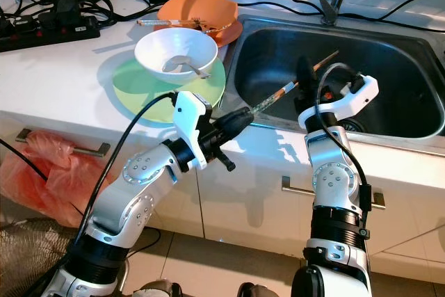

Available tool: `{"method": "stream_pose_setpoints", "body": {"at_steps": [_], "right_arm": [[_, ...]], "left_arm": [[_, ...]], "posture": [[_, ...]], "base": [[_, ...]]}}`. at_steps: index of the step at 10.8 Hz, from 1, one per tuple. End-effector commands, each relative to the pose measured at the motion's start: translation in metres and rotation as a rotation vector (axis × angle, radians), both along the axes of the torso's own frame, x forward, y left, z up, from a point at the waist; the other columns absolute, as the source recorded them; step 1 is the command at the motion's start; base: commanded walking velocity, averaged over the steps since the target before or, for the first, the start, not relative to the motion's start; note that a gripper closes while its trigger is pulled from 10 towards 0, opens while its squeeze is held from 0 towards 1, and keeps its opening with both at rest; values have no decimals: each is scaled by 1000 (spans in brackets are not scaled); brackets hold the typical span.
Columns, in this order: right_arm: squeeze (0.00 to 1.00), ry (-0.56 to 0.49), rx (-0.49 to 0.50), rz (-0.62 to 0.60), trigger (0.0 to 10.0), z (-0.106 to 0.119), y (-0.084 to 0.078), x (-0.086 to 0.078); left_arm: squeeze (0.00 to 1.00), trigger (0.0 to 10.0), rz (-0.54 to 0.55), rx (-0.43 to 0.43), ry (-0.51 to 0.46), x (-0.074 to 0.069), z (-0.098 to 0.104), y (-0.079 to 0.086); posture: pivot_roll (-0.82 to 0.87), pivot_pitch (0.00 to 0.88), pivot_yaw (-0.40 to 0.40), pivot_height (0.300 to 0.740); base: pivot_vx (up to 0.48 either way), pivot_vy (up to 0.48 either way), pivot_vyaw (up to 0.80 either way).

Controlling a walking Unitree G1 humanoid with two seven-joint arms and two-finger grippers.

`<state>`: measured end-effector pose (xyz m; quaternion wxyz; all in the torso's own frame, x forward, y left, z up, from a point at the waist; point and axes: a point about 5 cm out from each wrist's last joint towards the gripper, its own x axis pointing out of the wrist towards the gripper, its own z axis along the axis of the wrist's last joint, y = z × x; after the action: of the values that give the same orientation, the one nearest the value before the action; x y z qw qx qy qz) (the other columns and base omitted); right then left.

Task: Kitchen organization

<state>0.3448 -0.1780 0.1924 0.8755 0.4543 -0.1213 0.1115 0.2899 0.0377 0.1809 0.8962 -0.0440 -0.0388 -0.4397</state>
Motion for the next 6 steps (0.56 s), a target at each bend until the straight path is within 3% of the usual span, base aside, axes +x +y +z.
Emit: {"method": "stream_pose_setpoints", "body": {"at_steps": [1,6], "right_arm": [[0,-1,8,-6,0,3,-2,0],[0,-4,43,-13,0,6,-5,0]], "left_arm": [[1000,10000,9,-3,-4,1,2,1],[1000,10000,55,-10,12,6,-1,4]], "posture": [[174,96,-20,740],[173,90,-21,740]], "base": [[0,0,0],[0,0,0]]}}
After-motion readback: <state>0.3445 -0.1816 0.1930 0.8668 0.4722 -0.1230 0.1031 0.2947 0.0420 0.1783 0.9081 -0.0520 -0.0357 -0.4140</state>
